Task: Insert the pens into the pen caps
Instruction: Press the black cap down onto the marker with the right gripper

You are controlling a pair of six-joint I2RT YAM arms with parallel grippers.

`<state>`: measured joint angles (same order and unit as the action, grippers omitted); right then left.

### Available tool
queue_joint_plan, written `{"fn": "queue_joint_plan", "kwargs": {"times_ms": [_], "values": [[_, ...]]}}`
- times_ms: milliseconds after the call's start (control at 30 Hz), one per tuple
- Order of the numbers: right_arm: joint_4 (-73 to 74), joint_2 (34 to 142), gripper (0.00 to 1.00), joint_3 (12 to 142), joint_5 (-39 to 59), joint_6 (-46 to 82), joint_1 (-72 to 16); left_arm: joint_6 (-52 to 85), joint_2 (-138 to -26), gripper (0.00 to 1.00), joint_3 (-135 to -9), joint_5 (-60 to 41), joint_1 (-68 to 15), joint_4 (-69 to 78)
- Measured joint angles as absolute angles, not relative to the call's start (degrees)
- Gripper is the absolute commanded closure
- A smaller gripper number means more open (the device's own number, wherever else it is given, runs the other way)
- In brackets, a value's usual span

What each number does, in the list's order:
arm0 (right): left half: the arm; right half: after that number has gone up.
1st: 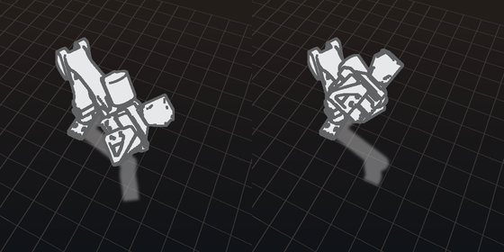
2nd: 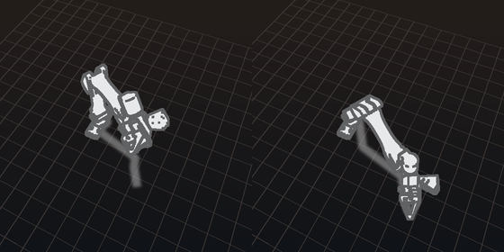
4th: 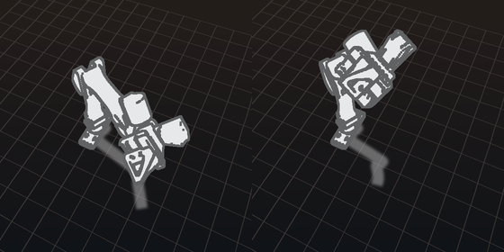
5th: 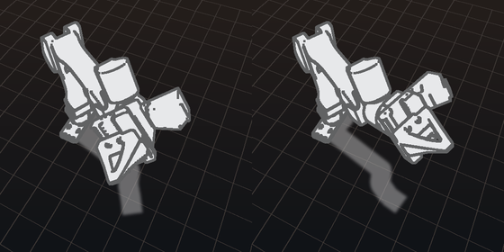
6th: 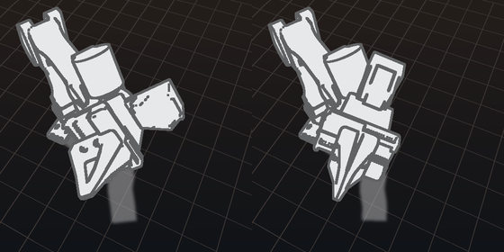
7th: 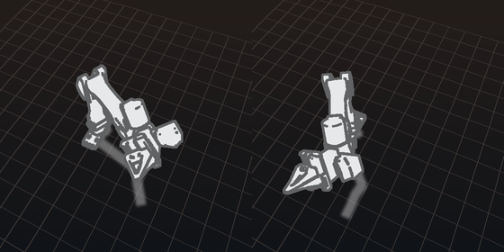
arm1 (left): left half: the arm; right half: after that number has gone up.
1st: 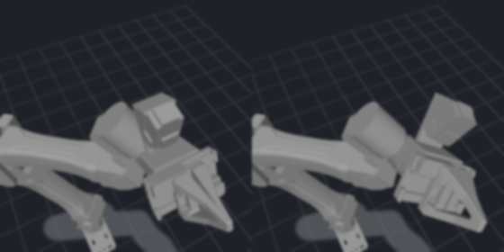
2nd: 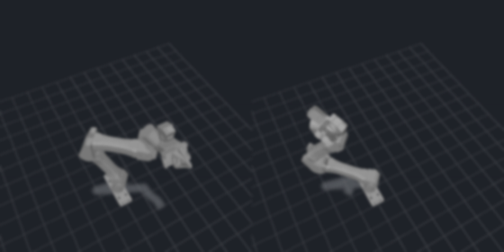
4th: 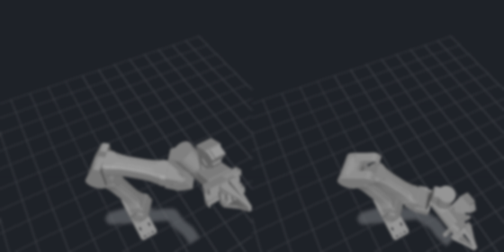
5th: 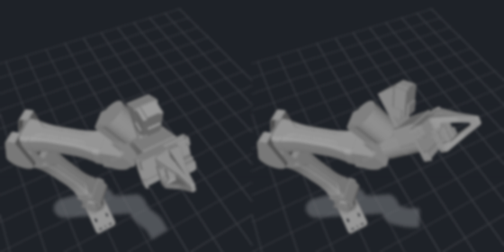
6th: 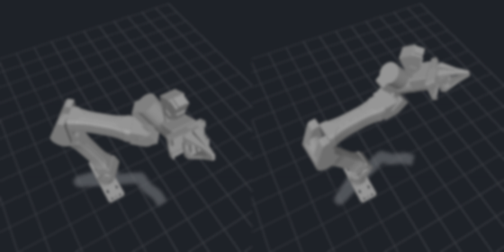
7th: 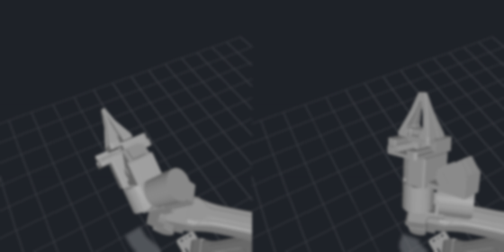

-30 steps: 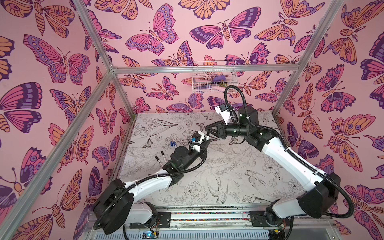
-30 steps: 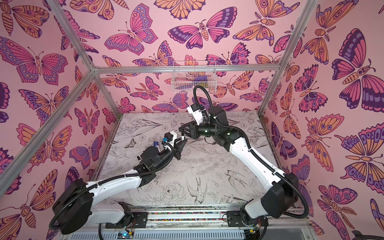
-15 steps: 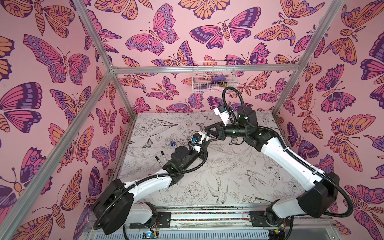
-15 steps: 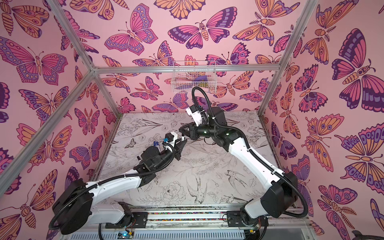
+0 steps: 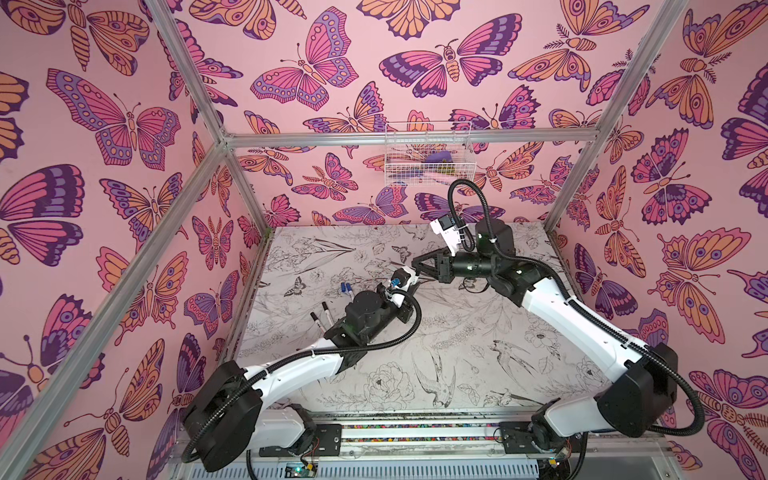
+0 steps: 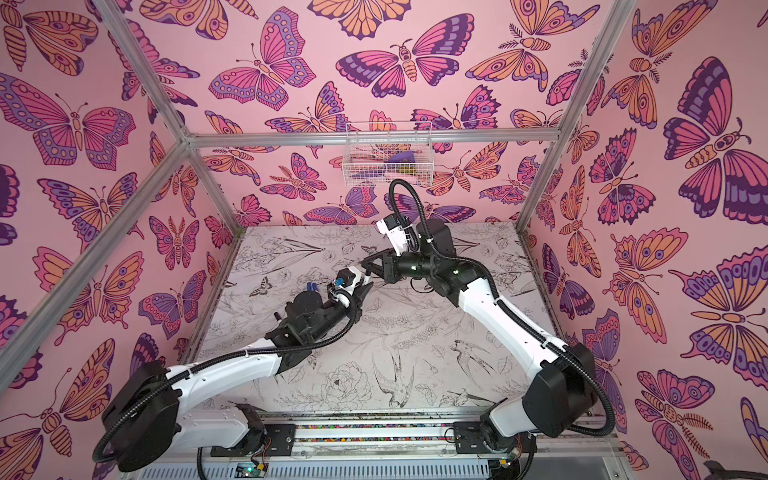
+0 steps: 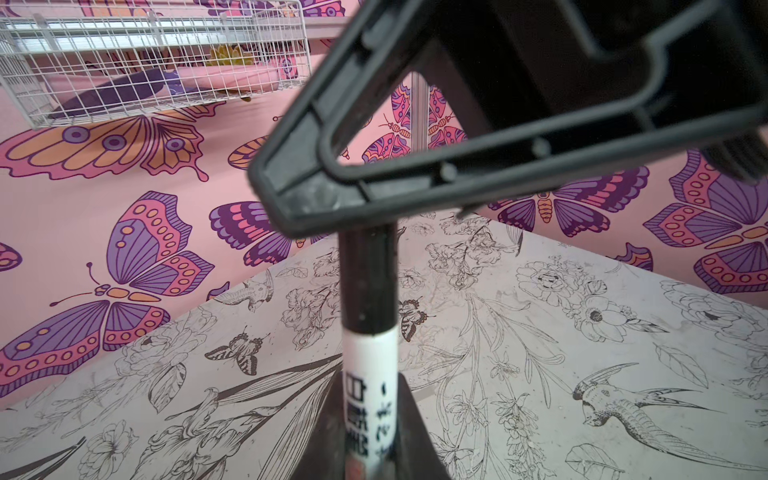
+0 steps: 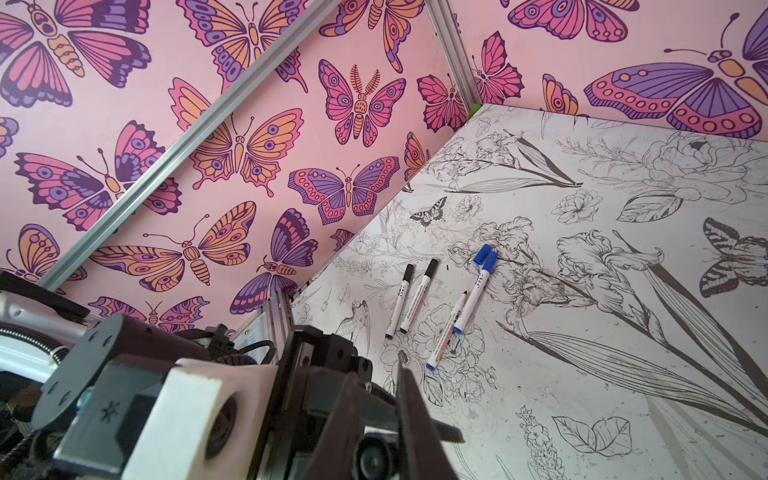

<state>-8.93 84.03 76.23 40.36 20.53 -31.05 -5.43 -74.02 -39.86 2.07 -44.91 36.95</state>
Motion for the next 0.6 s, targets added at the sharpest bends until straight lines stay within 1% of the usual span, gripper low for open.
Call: {"fn": "queue_joint_plan", "kwargs": {"times_ms": [200,300,467,600], "values": [[-9.5,86.6,1.0,78.2,44.2,22.8,-28.6,-4.7,-75.3,1.0,-42.1,2.1,-44.7,35.3],[-12.3,88.4,1.0,80.4,43.9,21.5,-28.8,-1.7,-75.6,1.0,-42.1,1.3,-44.0,34.5],[-18.2,90.8,1.0,84.2,36.2,16.5,-31.0,7.9,-77.6,1.0,-42.8,-5.2,-41.1,33.3],[-19.7,92.3,1.0,85.7,34.4,16.0,-31.0,13.3,-79.4,1.0,-43.9,-9.5,-39.7,33.3]]}}
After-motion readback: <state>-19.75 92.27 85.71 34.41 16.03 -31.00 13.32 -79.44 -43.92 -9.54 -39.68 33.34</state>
